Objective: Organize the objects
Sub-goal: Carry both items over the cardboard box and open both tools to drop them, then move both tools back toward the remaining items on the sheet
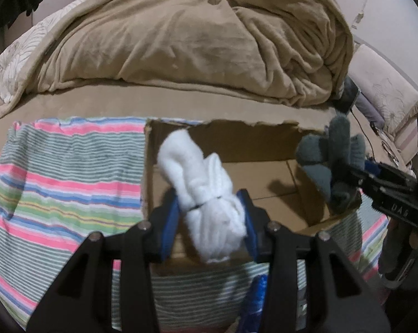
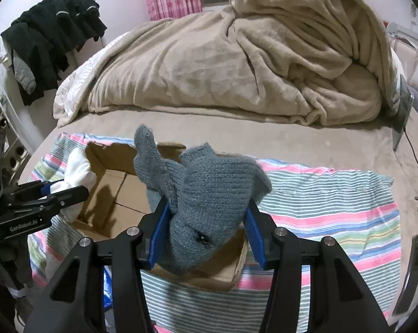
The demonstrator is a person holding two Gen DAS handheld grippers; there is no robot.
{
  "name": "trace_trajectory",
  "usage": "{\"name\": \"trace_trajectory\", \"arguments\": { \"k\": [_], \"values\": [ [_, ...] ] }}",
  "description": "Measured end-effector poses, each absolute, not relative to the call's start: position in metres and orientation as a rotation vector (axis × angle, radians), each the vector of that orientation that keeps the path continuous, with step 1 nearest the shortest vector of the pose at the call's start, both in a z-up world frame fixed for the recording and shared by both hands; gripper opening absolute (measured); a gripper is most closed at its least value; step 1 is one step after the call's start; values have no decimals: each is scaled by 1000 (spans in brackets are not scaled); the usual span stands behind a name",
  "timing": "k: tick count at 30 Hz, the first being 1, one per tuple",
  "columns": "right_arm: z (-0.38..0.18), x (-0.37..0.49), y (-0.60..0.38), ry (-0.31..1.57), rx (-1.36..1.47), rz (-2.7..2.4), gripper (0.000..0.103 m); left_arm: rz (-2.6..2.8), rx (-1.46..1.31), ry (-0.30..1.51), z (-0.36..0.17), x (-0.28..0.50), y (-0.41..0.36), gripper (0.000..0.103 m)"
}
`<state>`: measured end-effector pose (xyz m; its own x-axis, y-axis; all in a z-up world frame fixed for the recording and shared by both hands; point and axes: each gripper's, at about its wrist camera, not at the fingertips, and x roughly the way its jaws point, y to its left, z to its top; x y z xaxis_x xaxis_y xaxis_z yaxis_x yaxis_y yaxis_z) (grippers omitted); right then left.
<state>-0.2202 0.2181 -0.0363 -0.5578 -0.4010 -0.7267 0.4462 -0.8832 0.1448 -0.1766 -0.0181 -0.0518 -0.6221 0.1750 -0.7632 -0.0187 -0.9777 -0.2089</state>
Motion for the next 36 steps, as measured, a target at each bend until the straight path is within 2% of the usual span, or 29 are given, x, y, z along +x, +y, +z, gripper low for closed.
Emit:
{"name": "trace_trajectory", "arguments": {
  "k": [7, 8, 10, 12, 15, 36],
  "values": [
    [-44, -224, 217, 57, 1123, -2395, 59, 2727, -1339, -270, -49, -179, -19, 48],
    [-43, -223, 217, 57, 1119, -2393, 61, 2727, -1338, -271, -48, -178, -19, 49],
    [-41, -221, 217, 56, 1100, -2390, 69, 2731, -1326, -266, -45, -175, -19, 58],
    [-36, -217, 217, 57, 1078, -2399, 78, 2738, -1312, -275, -41, -172, -20, 61],
    [-29, -211, 217, 53, 1056, -2408, 84, 2755, -1295, -280, -33, -166, -23, 64],
    [-5, -142, 217, 60, 1024, -2382, 85, 2797, -1225, -295, 1, -86, -26, 64]
  ]
}}
